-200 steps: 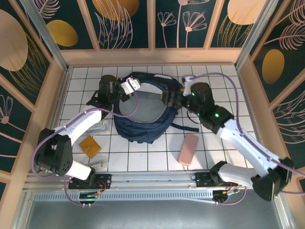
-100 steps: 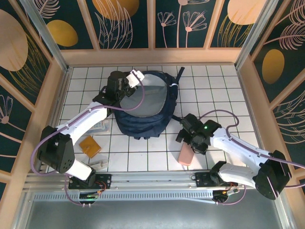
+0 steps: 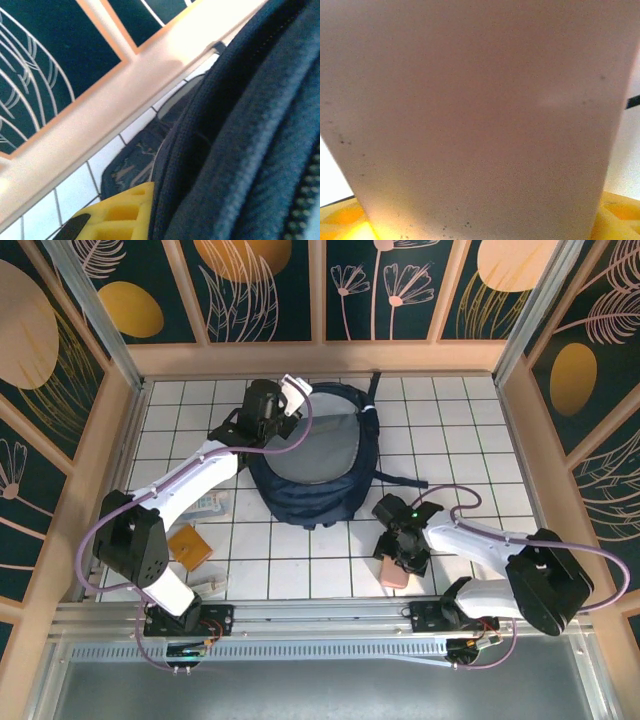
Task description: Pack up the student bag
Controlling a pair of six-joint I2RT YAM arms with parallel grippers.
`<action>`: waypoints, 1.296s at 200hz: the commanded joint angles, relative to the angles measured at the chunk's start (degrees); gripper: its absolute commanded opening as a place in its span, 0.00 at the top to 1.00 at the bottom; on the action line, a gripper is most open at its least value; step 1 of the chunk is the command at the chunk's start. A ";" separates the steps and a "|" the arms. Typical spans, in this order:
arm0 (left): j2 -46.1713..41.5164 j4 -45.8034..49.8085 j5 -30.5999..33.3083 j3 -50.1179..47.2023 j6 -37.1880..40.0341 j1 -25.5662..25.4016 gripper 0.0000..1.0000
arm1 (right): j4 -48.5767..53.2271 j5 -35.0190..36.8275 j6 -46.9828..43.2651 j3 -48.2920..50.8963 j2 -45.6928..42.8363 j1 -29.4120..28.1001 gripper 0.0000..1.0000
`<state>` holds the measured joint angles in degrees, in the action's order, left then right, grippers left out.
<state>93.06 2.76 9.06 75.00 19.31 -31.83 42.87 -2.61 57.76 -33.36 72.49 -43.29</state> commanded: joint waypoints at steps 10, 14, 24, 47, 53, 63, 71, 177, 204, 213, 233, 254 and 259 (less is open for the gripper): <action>-3.02 -4.09 -8.13 -0.14 -4.10 -0.33 1.00 | -4.68 3.29 -1.55 -0.77 0.03 -0.39 0.34; -3.33 -3.73 -8.66 -0.32 -3.90 -0.33 1.00 | -4.73 3.29 -1.58 -0.87 -0.28 -0.39 0.36; -4.10 -3.15 -8.90 -1.02 -3.77 -0.33 1.00 | -4.44 3.32 -1.58 -1.30 -1.20 -0.39 0.39; -6.21 -3.06 -8.56 -3.13 -4.27 -0.33 1.00 | -3.12 5.11 -0.96 -2.84 -3.50 -0.39 0.41; -6.69 -3.32 -8.58 -3.68 -4.36 -0.31 1.00 | -2.70 5.14 -1.08 -3.66 -4.17 -0.48 0.43; -7.17 -3.73 -8.24 -4.24 -4.41 -0.29 1.00 | -1.37 5.37 -0.99 -5.11 -5.16 -0.51 0.43; -7.27 -3.52 -7.88 -4.10 -4.62 -0.33 1.00 | 0.06 5.67 -0.98 -6.88 -5.77 -0.78 0.43; -6.04 -2.15 -24.56 1.42 -11.59 -0.28 1.00 | -24.94 -10.80 15.42 -31.50 9.17 5.71 0.43; -5.40 -1.60 -29.04 3.70 -15.59 -0.37 1.00 | -28.42 -8.17 19.59 -37.46 17.08 8.32 0.43; -4.80 -1.04 -29.85 4.58 -17.43 -0.32 1.00 | -29.42 -7.30 21.03 -38.84 19.21 9.22 0.43; -3.05 1.09 -30.06 7.25 -22.49 -0.33 1.00 | -32.87 -7.07 26.16 -40.07 23.02 10.50 0.43; -2.05 2.07 -30.24 8.79 -27.09 -0.27 1.00 | -33.97 -4.49 28.38 -42.69 27.60 10.80 0.43; -2.08 2.07 -30.24 8.84 -27.86 -0.32 1.00 | -33.98 -3.91 28.61 -43.55 28.89 10.92 0.43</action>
<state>91.88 11.09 -14.20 78.96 0.56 -31.73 15.44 -10.09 81.62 -72.49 96.75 -33.04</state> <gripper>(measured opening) 0.119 0.696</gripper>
